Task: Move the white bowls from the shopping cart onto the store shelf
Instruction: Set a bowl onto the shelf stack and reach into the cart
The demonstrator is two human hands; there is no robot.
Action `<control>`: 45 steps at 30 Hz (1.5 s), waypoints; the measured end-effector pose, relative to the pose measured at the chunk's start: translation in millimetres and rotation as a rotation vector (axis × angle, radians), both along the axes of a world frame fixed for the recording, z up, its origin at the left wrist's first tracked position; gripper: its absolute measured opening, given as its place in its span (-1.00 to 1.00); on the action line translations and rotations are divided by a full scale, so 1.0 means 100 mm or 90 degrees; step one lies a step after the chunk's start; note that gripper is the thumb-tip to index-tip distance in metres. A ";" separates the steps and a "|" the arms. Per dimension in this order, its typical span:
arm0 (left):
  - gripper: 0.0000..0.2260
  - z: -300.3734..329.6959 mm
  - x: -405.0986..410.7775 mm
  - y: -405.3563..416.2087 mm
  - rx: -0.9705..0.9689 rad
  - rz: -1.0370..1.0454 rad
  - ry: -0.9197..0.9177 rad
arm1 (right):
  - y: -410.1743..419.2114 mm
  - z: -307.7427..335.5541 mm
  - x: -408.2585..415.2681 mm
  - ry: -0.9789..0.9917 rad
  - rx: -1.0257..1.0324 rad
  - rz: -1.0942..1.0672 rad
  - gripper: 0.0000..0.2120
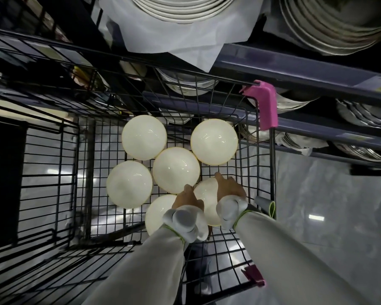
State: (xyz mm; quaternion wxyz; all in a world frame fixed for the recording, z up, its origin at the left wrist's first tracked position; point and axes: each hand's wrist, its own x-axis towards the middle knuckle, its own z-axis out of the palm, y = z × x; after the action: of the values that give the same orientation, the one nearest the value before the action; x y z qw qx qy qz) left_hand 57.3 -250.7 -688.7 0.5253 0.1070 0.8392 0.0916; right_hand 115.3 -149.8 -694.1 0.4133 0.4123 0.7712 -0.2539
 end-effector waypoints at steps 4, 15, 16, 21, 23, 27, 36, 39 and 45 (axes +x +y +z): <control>-0.71 0.00 0.01 0.01 -0.010 0.017 -0.002 | 0.02 -0.01 -0.03 -0.003 0.039 0.029 -0.57; -0.68 0.10 -0.02 0.02 -0.015 -0.017 -0.033 | 0.03 0.11 -0.04 0.004 0.047 0.098 -0.63; -0.69 0.12 -0.03 0.02 -0.014 -0.021 -0.035 | 0.04 0.13 -0.04 0.008 0.046 0.106 -0.64; -0.68 0.30 -0.08 0.06 0.008 -0.002 -0.046 | 0.08 0.32 -0.06 -0.006 0.038 0.096 -0.67; -0.70 0.39 -0.11 0.08 0.015 0.004 -0.035 | 0.08 0.42 -0.09 -0.005 0.054 0.095 -0.70; -0.69 0.53 -0.19 0.07 0.022 -0.025 -0.022 | 0.06 0.60 -0.14 0.019 0.092 0.071 -0.74; -0.66 0.93 -0.39 0.08 0.027 -0.037 0.027 | 0.08 1.05 -0.33 0.053 0.092 0.100 -0.72; -0.64 1.00 -0.46 0.07 0.030 -0.033 0.029 | 0.12 1.18 -0.37 0.050 0.082 0.076 -0.71; -0.57 1.24 -0.63 0.06 0.023 -0.032 0.040 | 0.18 1.51 -0.50 0.072 0.096 -0.039 -0.72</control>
State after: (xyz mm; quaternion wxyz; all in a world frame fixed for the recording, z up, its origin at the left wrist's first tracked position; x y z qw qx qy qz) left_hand -5.6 -244.4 -564.4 0.4988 0.1403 0.8505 0.0906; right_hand 65.0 -131.8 -543.0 0.3291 0.4506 0.7972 -0.2305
